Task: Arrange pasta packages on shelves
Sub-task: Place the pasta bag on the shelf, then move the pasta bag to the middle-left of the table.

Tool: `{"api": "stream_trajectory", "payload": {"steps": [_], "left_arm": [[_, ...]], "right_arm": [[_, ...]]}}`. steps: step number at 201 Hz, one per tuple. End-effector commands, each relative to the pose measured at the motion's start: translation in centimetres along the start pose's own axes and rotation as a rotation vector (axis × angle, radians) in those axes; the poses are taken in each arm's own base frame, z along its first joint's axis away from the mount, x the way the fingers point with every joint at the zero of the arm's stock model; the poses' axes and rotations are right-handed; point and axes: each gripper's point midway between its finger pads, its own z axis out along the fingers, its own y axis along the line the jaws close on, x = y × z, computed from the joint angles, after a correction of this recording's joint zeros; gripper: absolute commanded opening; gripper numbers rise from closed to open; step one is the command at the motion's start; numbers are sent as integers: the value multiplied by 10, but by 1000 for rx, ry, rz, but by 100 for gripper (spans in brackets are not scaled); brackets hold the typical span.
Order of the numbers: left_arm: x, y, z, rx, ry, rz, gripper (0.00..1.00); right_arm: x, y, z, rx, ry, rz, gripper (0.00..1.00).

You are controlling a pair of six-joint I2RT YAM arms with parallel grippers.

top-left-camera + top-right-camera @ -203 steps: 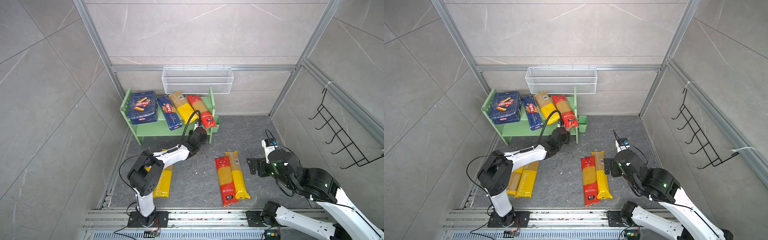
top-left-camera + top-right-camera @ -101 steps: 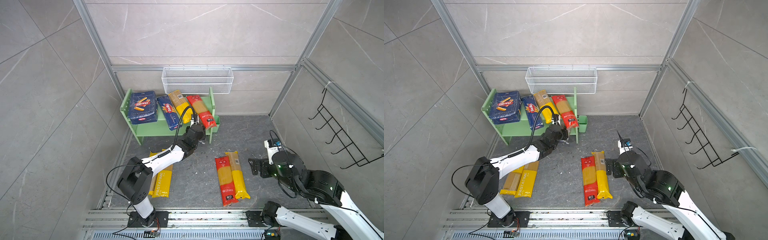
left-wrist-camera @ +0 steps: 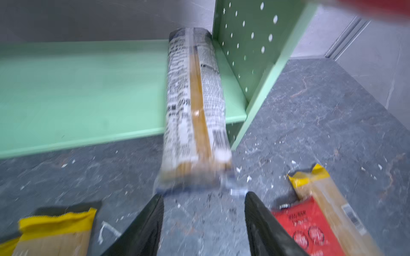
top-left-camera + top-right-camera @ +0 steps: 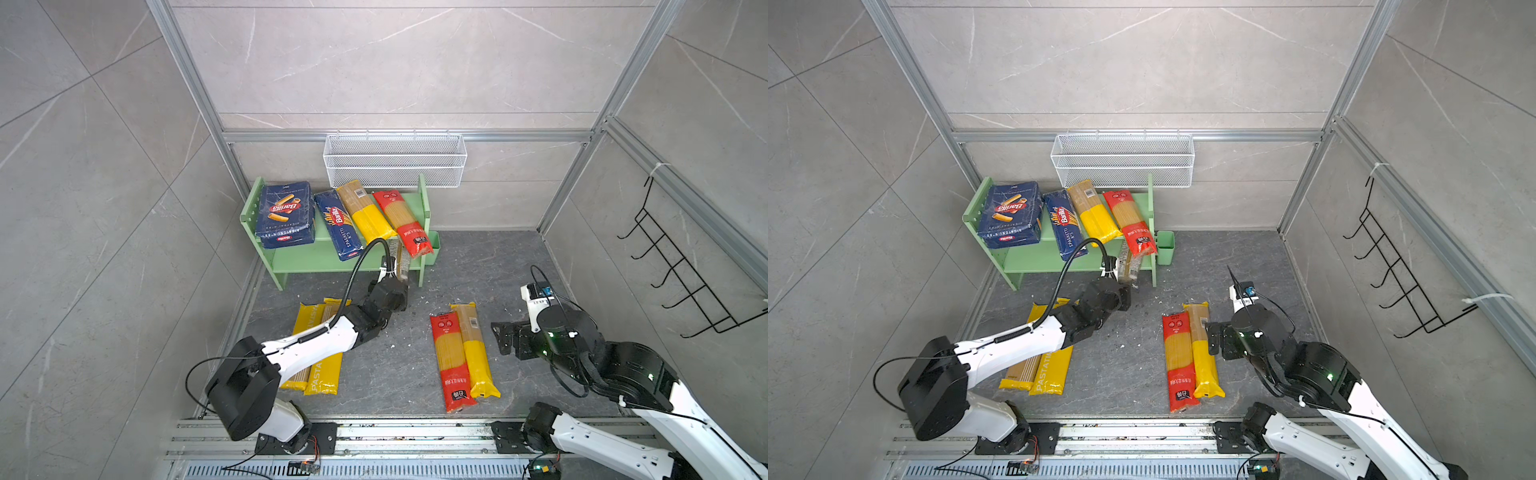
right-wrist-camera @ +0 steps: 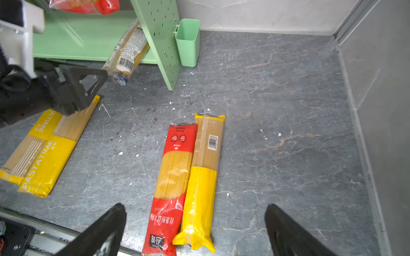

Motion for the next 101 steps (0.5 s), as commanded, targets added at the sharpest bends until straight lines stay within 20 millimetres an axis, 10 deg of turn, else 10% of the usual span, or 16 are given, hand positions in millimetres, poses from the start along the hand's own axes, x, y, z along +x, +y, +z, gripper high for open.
{"api": "stream_trajectory", "payload": {"steps": [1, 69, 101], "left_arm": [[10, 22, -32, -86, 0, -36, 61], [115, 124, -107, -406, 249, -198, 68], [150, 153, -129, -579, 367, -258, 86]], "right_arm": [[1, 12, 8, -51, 6, 9, 100], [19, 59, 53, -193, 101, -18, 100], [21, 83, 66, -273, 145, -41, 100]]}}
